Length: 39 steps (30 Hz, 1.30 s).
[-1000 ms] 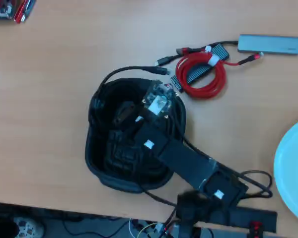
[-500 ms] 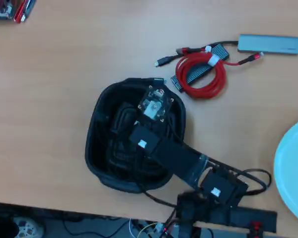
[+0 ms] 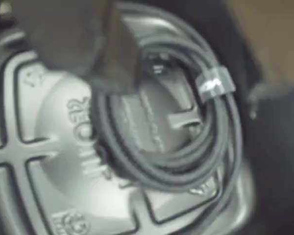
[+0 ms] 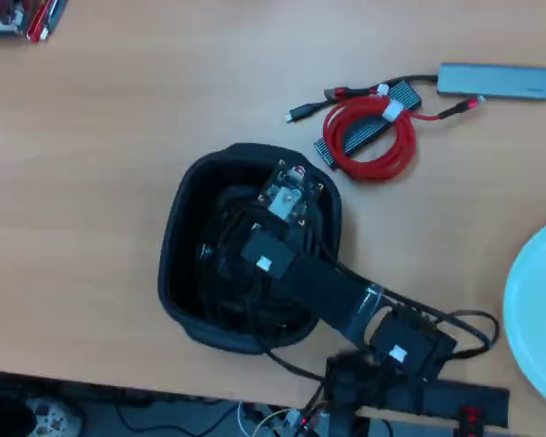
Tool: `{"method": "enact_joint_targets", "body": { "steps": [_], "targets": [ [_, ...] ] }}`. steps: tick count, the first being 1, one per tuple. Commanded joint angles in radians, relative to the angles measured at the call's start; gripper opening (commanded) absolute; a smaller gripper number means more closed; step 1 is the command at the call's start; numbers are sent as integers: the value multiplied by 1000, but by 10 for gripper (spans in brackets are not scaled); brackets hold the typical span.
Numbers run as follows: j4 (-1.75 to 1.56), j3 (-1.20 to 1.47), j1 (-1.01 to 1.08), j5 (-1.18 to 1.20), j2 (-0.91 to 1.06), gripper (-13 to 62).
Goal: Put a black charging cable in a black bowl and put a red charging cable in a green bowl
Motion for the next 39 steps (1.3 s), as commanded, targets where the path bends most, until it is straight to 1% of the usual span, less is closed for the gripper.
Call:
{"method": "enact_joint_targets", "body": {
  "steps": [1, 9, 14, 23, 26, 30, 35, 39],
  "targets": [
    [-51, -41, 5, -20, 21, 209],
    [-55, -74, 149, -54, 26, 197],
    [-46, -72, 308, -54, 31, 198],
    [23, -63, 614, -57, 164, 198],
    [64, -55, 730, -57, 176, 198],
    [80, 34, 879, -54, 167, 197],
    [5, 121, 945, -52, 150, 197],
    [-66, 121, 946, -48, 43, 204]
  ]
}}
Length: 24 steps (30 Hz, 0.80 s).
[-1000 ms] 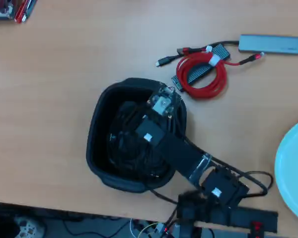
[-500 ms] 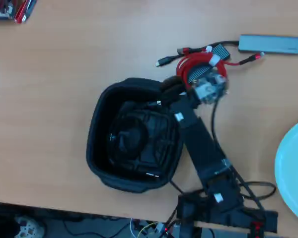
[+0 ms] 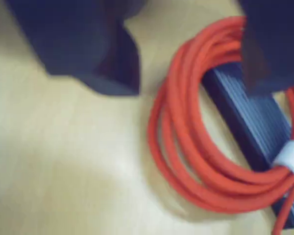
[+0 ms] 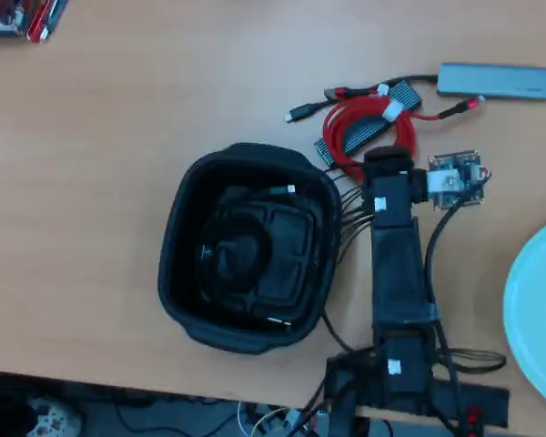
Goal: Put a black charging cable in a black bowl and put a red charging cable in a green bowl
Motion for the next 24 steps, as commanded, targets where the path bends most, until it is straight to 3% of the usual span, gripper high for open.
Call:
{"method": "enact_joint_targets", "body": {
  "steps": [1, 11, 24],
  "targets": [
    [-83, -46, -2, -5, -61, 204],
    [-103, -60, -14, 12, -244, 207],
    [-129, -61, -98, 25, -296, 269]
  ]
}}
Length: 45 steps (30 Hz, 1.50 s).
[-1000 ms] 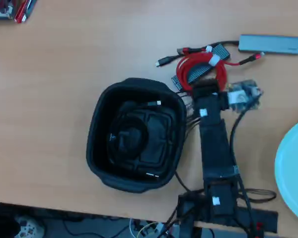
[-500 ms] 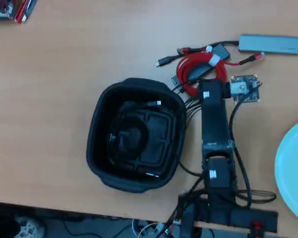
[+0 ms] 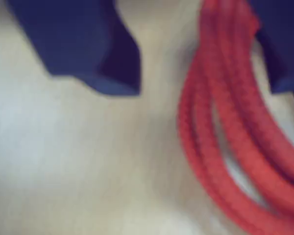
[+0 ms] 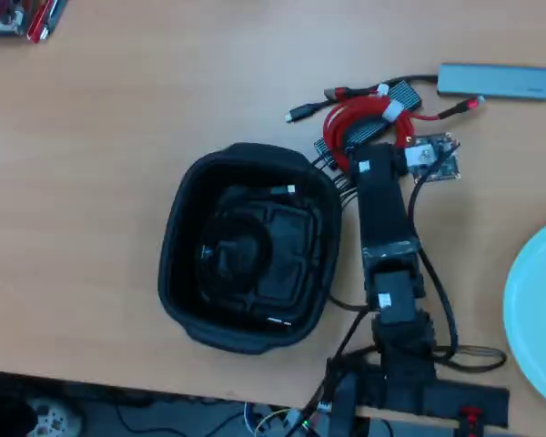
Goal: Put a black charging cable in a black bowl and put a red charging cable in a green bowl
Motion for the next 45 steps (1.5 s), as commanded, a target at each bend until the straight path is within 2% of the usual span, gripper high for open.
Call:
{"method": "enact_joint_targets", "body": {
  "steps": [1, 6, 18, 20, 21, 24, 27, 35, 45],
  "targets": [
    [-29, -61, -11, 26, 8, 269],
    [-37, -61, -64, 23, 2, 263],
    [-43, -141, -91, 49, -161, 243],
    [-43, -144, -86, 80, -172, 186],
    [-43, -144, -84, 94, -172, 131],
    [-43, -144, -81, 112, -170, -98],
    [-43, -146, -78, 130, -170, -47],
    [-48, -160, -78, 150, -150, -68],
    [-109, -160, -61, 140, 172, -68]
  ]
}}
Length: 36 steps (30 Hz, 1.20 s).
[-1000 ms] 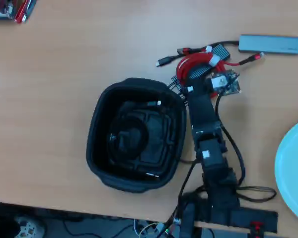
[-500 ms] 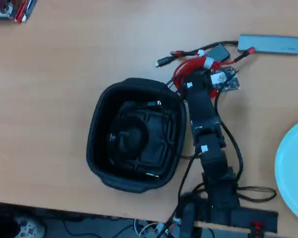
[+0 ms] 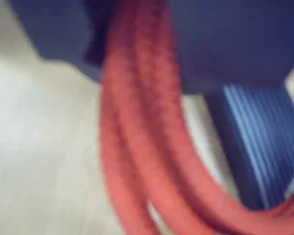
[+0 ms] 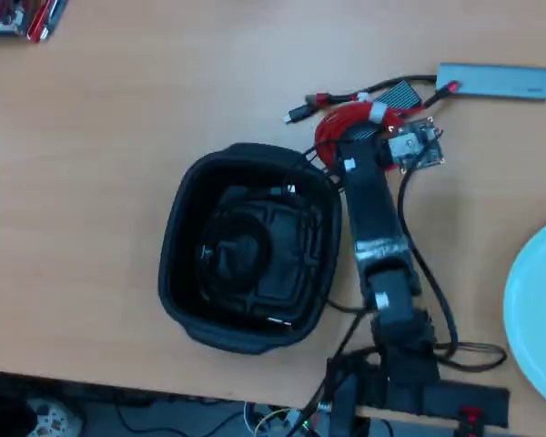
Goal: Put a black charging cable in a black bowl and put a red charging cable in a green bowl
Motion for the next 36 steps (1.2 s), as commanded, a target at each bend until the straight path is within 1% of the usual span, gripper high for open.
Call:
{"method": "enact_joint_targets", "body": {
  "steps": [1, 14, 24, 33, 36],
  "targets": [
    [-77, -74, 11, -8, 143, -68],
    [-118, -54, 114, -5, 402, -68],
    [-114, -38, 423, 5, 433, -69],
    [-117, 87, 744, -5, 451, -69],
    [-117, 97, 807, -5, 506, -69]
  ]
}}
